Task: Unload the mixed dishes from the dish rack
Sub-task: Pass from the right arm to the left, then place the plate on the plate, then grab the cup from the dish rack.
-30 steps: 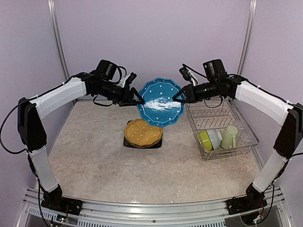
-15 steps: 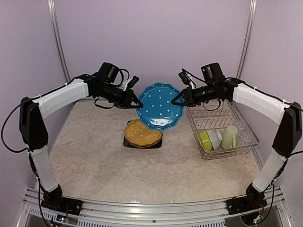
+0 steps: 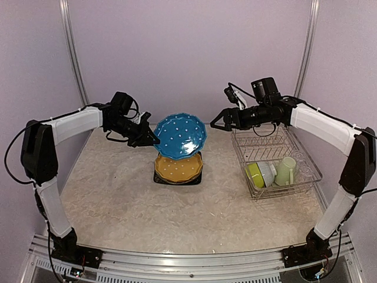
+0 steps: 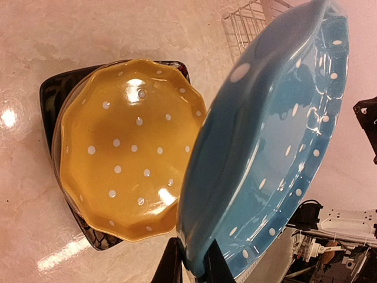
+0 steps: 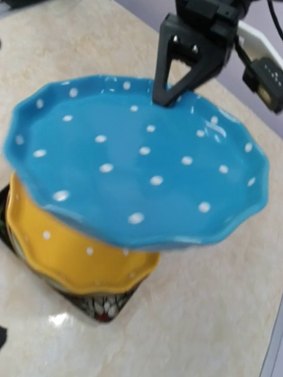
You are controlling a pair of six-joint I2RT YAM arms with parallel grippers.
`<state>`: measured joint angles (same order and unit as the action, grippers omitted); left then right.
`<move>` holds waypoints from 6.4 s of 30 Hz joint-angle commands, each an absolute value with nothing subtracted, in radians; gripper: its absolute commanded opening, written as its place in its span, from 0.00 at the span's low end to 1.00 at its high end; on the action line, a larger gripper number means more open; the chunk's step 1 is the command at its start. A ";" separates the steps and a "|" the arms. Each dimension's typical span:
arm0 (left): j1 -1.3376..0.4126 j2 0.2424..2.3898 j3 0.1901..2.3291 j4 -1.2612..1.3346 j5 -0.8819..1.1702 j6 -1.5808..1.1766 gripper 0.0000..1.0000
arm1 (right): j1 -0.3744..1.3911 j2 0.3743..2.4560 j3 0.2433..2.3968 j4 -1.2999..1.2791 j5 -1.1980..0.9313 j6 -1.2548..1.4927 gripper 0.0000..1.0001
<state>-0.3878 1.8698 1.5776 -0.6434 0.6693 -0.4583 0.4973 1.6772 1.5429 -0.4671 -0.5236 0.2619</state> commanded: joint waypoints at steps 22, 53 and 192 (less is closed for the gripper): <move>-0.383 2.034 1.652 -0.714 0.711 -0.509 0.00 | 0.481 1.624 1.573 -0.540 -0.437 0.222 0.99; -0.429 2.052 1.752 -0.893 0.515 -0.425 0.45 | 0.477 1.630 1.590 -0.552 -0.435 0.204 0.99; -0.419 1.693 1.552 -0.466 0.354 -0.471 0.99 | 0.138 1.351 1.254 -0.923 0.106 0.227 0.00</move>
<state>-0.4255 1.6802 1.5288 -0.4709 0.3496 -0.4858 0.1497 1.3979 1.1687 -0.9234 0.1165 0.2298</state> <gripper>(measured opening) 0.988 0.111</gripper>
